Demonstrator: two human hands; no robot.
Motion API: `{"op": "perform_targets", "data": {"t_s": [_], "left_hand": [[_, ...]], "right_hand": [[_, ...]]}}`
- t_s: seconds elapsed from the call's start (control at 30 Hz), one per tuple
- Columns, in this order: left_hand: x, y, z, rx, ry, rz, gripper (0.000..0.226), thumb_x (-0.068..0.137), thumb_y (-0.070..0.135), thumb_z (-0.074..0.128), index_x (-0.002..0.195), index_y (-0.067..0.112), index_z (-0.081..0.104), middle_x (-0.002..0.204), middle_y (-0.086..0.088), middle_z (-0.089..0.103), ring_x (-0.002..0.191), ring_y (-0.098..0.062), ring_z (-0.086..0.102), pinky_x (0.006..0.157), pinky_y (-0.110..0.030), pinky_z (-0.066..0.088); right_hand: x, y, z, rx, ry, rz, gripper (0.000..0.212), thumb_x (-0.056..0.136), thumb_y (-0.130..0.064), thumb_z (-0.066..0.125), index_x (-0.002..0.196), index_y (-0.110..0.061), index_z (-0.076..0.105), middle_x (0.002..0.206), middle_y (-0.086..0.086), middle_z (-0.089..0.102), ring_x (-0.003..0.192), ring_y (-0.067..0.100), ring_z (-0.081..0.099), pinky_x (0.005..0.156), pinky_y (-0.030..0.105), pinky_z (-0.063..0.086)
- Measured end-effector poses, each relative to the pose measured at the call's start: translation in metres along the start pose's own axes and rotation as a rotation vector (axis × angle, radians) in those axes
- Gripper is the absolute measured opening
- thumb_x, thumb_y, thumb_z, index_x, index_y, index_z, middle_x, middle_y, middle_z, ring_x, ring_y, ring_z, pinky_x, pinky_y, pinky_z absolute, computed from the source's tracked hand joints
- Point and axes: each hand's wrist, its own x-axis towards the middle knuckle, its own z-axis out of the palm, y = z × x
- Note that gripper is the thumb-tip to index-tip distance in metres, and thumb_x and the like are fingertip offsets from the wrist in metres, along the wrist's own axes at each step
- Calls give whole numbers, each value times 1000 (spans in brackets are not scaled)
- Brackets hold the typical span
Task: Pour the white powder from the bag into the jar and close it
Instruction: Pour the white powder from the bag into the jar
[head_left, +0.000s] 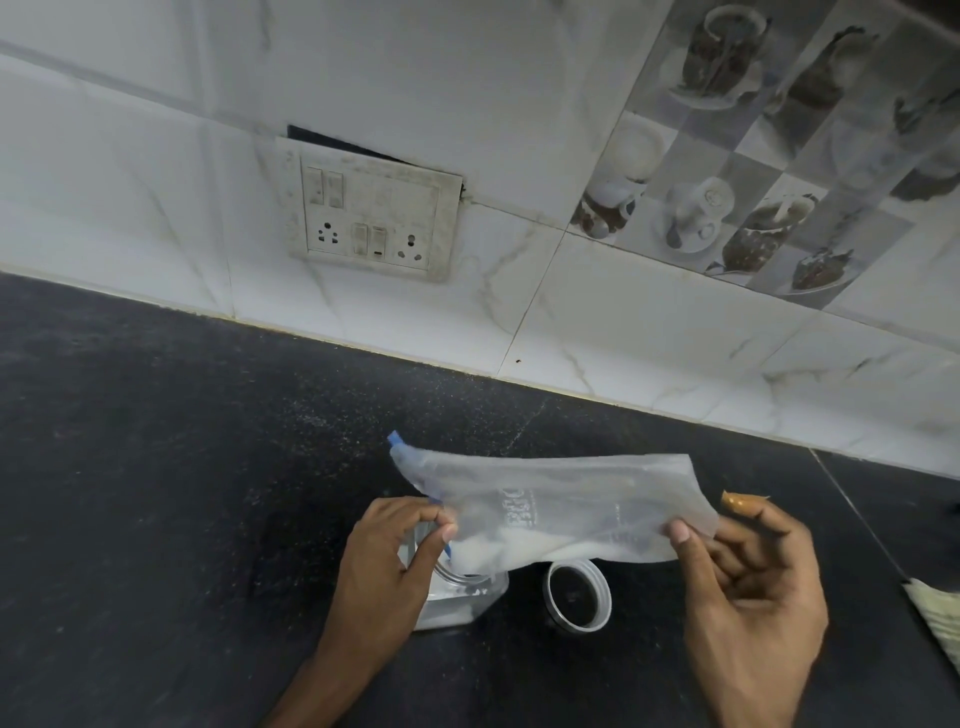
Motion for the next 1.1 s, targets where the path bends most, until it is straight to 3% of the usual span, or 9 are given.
{"op": "perform_targets", "data": {"t_s": [0.1, 0.57, 0.77, 0.9, 1.1], "left_hand": [[0, 0, 0, -4, 1, 2, 14, 81, 49, 58, 79, 39, 67, 99, 26, 68, 100, -2, 61, 86, -24, 49], [0, 1, 0, 12, -7, 8, 9, 81, 50, 57, 78, 44, 64, 103, 31, 65, 101, 2, 59, 86, -9, 43], [1, -1, 0, 2, -8, 7, 10, 81, 49, 58, 79, 43, 66, 103, 27, 67, 100, 4, 60, 86, -7, 43], [0, -3, 0, 17, -11, 14, 16, 82, 49, 58, 76, 37, 67, 98, 25, 68, 98, 1, 60, 85, -13, 45], [1, 0, 0, 22, -11, 17, 17, 81, 49, 57, 76, 35, 67, 100, 31, 66, 98, 4, 58, 85, -16, 45]], "right_hand": [[-1, 0, 0, 5, -4, -12, 47, 78, 9, 73, 104, -28, 60, 85, -12, 76, 78, 2, 73, 77, 11, 55], [-2, 1, 0, -21, 31, -25, 38, 78, -1, 75, 100, -29, 63, 88, -11, 76, 79, 6, 73, 75, 14, 56], [1, 1, -3, -16, 27, 0, 46, 78, 9, 74, 103, -27, 62, 85, -13, 77, 75, 2, 72, 74, 11, 55], [1, 1, -3, -20, -66, 71, 58, 72, 12, 77, 113, -27, 63, 88, -3, 78, 75, 6, 73, 78, 12, 55], [-1, 1, 0, -50, -36, 87, 48, 67, 0, 83, 101, -28, 65, 71, -7, 76, 65, -1, 70, 74, 8, 53]]}}
